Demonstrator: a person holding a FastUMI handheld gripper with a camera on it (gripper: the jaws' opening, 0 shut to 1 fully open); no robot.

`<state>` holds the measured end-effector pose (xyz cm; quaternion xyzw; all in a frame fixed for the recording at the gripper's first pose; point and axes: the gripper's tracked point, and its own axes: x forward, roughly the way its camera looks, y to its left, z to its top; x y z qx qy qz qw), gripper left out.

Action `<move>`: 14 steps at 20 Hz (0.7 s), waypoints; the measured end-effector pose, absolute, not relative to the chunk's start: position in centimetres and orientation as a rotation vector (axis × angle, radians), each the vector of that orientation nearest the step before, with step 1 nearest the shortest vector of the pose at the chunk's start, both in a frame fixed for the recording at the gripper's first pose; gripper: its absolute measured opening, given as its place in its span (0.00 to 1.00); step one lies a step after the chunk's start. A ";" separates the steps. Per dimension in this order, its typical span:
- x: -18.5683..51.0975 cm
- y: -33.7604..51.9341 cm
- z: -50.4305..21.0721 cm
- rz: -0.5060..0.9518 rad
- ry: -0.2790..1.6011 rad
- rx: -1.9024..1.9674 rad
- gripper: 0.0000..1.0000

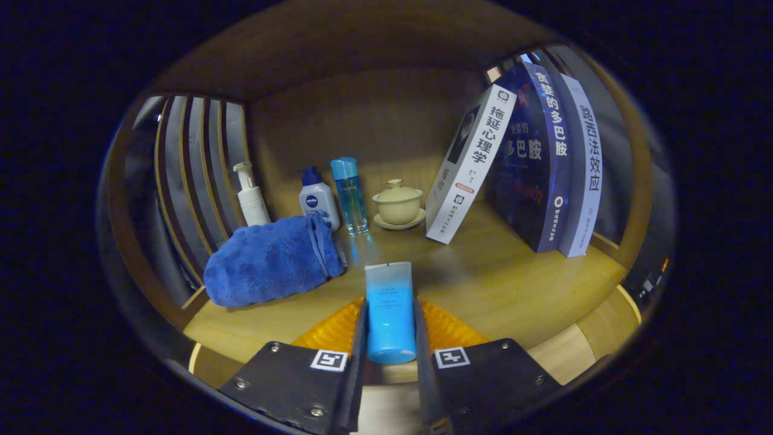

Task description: Pull open the drawer, take out the items inside it, and place them on the countertop above the cabinet.

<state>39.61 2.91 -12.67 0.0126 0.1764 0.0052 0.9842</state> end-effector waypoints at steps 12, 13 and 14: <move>29.3 -1.4 -5.1 -0.047 0.214 -0.031 0.97; 27.8 -1.7 -4.3 -0.046 0.187 -0.029 0.97; 26.4 -2.1 -4.0 -0.044 0.170 -0.036 0.97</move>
